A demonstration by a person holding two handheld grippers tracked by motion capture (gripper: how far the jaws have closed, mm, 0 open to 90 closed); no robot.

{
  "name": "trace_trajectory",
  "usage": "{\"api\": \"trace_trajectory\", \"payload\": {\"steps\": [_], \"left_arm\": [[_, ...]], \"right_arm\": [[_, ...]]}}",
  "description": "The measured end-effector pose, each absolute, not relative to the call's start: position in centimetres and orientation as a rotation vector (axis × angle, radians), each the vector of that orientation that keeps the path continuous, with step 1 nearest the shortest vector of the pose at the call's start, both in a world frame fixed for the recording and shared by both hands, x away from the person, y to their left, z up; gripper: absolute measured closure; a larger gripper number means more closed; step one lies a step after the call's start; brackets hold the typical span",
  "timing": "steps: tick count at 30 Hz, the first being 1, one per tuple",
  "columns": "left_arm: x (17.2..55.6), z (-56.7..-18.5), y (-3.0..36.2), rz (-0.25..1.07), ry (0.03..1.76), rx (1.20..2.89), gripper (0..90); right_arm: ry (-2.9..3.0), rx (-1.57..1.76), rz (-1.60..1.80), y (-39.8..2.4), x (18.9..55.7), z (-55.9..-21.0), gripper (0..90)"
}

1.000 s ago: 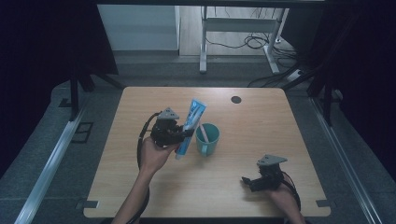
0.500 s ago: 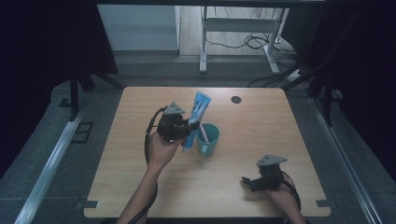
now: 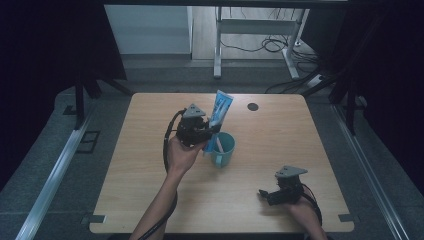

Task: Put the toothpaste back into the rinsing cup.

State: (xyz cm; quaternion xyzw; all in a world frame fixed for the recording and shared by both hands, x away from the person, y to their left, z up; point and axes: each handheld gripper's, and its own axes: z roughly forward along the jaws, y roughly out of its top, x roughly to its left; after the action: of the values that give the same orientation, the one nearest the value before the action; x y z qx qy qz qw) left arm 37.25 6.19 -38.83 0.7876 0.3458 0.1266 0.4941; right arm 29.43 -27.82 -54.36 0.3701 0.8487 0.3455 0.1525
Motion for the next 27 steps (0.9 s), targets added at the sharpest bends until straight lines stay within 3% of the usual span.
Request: {"api": "trace_trajectory", "payload": {"steps": [27], "left_arm": [[39.3, -39.5, 3.5, 0.364, 0.842, 1.847, 72.9]], "right_arm": [[2.436, 1.063, 0.993, -27.8, 29.4, -54.4, 0.0]]}}
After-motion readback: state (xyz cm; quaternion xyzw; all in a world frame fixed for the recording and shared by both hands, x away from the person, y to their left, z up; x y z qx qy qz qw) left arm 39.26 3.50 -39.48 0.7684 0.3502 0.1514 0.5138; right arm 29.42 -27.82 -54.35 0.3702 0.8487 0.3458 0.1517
